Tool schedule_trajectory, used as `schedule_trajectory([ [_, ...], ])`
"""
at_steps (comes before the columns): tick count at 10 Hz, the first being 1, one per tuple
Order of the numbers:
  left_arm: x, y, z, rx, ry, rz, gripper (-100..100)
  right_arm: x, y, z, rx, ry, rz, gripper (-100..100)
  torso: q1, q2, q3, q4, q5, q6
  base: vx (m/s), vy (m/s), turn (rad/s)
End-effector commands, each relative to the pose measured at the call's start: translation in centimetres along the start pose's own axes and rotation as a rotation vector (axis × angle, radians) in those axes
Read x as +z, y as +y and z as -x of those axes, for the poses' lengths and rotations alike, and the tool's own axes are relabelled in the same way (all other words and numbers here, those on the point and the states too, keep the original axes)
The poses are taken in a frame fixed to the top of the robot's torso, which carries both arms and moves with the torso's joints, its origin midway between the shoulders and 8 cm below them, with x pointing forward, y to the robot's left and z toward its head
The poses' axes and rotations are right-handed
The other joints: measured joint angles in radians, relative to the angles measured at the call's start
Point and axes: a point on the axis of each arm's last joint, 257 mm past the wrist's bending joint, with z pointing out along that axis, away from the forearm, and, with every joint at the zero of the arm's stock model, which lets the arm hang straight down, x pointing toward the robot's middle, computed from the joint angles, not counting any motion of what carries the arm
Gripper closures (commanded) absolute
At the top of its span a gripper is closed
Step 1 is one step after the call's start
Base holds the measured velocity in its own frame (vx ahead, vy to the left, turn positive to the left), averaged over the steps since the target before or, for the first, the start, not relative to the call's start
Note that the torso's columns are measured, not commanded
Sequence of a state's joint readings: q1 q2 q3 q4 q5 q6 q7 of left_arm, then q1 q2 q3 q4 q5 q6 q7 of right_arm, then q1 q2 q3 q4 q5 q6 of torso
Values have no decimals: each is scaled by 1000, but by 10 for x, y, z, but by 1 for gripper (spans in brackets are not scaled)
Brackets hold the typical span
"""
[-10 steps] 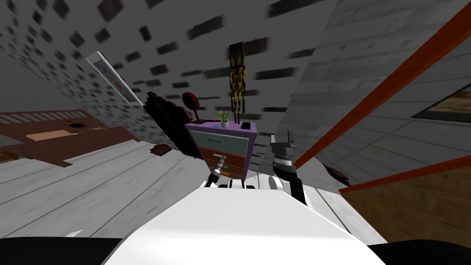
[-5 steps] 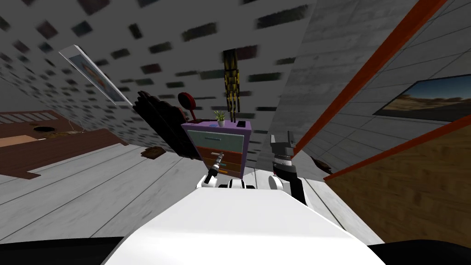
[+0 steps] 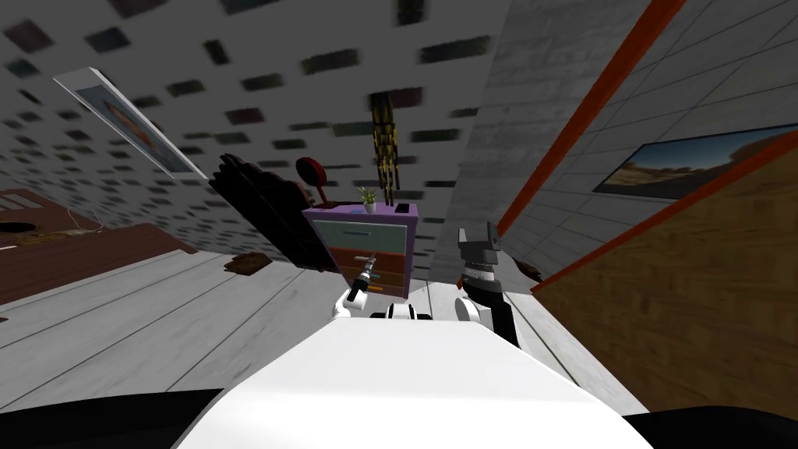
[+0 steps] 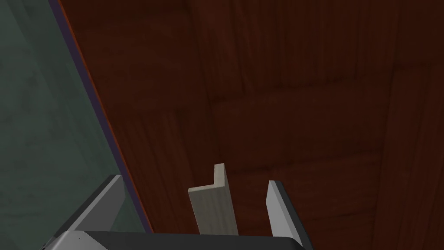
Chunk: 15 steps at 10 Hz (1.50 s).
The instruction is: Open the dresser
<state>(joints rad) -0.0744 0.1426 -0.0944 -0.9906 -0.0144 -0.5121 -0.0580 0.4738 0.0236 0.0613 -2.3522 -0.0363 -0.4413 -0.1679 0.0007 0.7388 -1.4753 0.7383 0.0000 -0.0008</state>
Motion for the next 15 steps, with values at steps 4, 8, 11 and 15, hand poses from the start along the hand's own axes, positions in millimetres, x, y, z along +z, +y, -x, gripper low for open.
schedule_trajectory([
  [4, -8, 4, -10, 7, 21, 3, 100, 0, 0, 0, 0, 0, 0, 0, 0, -6, -4, -2, 0, 0, 18, 1, 83],
  [8, -34, 4, -35, 15, 64, -3, 100, 0, 0, 0, 0, 0, 0, 0, 3, 0, 1, 2, -1, 0, 87, 13, 110],
  [11, -59, 0, -60, 15, 107, -14, 100, 0, 0, 0, 0, 0, 0, 0, 3, -3, -2, 1, -2, -3, 98, 12, 135],
  [15, -84, -8, -85, 8, 147, -27, 100, 0, 0, 0, 0, 0, 0, 0, 2, 0, 0, 1, -1, -1, 92, 9, 126],
])
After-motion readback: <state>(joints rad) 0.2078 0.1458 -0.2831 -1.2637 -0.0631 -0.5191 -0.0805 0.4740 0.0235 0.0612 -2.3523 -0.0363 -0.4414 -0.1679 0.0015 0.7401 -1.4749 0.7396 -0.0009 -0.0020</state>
